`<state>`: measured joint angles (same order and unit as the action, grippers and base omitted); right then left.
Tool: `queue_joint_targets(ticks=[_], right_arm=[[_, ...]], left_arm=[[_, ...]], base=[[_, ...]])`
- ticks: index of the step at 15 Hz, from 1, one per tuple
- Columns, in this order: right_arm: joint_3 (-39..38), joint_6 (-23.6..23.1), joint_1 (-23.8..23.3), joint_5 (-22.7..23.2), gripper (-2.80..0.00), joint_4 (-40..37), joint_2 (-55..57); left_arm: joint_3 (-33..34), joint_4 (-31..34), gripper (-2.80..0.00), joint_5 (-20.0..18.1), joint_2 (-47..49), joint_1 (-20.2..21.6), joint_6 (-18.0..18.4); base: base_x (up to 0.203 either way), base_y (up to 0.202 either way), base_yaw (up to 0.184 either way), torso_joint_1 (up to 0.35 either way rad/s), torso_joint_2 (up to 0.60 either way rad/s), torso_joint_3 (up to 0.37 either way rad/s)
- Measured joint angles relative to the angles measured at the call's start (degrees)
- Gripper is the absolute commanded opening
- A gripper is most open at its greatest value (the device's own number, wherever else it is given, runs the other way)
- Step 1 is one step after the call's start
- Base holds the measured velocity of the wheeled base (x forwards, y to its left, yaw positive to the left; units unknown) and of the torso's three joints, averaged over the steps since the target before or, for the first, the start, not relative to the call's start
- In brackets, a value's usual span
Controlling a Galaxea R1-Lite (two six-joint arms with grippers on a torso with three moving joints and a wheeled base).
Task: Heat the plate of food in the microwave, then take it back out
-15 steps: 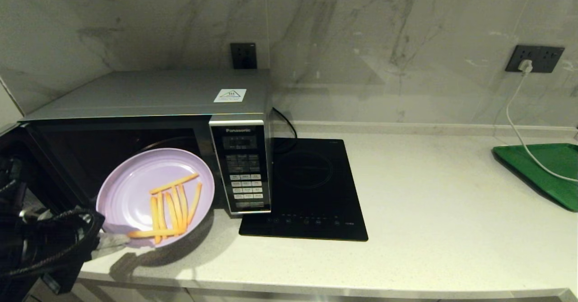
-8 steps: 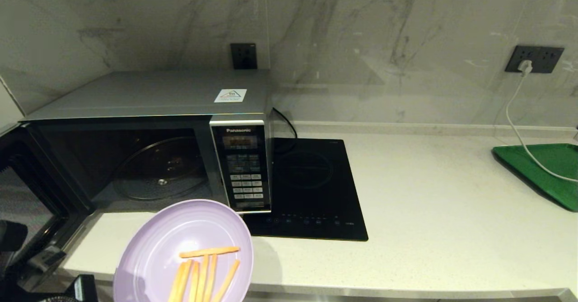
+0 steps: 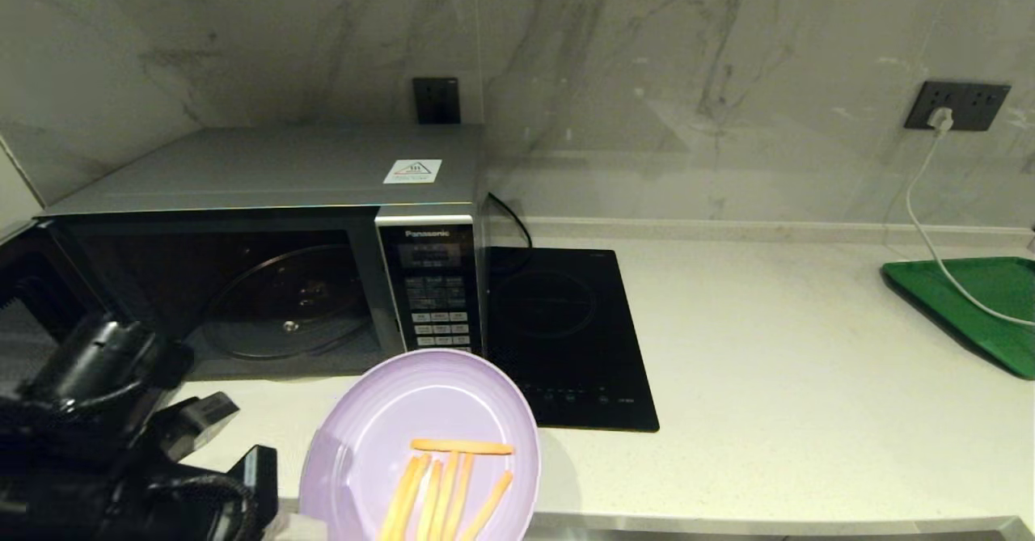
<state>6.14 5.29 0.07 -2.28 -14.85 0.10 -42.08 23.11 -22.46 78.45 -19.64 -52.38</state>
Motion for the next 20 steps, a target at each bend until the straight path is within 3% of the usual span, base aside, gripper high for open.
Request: queue_joint_targets(ticks=[4,9,16,20], right_arm=[[0.0,0.02,0.0,0.0,-2.8,0.0,0.0],[0.0,0.01,0.0,0.02,-2.8,0.0,-0.02],[0.0,0.03,0.02,0.02,-2.8,0.0,0.0],[0.0,0.02,0.0,0.02,-2.8,0.0,0.0]], left_arm=[[-10.68,0.32,-2.8,-0.61,13.05,-3.74,-3.47],[-18.69,1.57,-2.8,-1.88,23.23,-10.96,-8.73],[-28.46,3.75,-2.8,-0.85,32.62,-15.14,-8.67],[-31.43,4.39,-2.8,3.0,35.03,-15.38,-9.33]], base=[[0.0,0.0,0.0,0.0,0.0,0.0],[0.0,0.0,0.0,0.0,0.0,0.0],[0.0,0.0,0.0,0.0,0.0,0.0],[0.0,0.0,0.0,0.0,0.0,0.0]])
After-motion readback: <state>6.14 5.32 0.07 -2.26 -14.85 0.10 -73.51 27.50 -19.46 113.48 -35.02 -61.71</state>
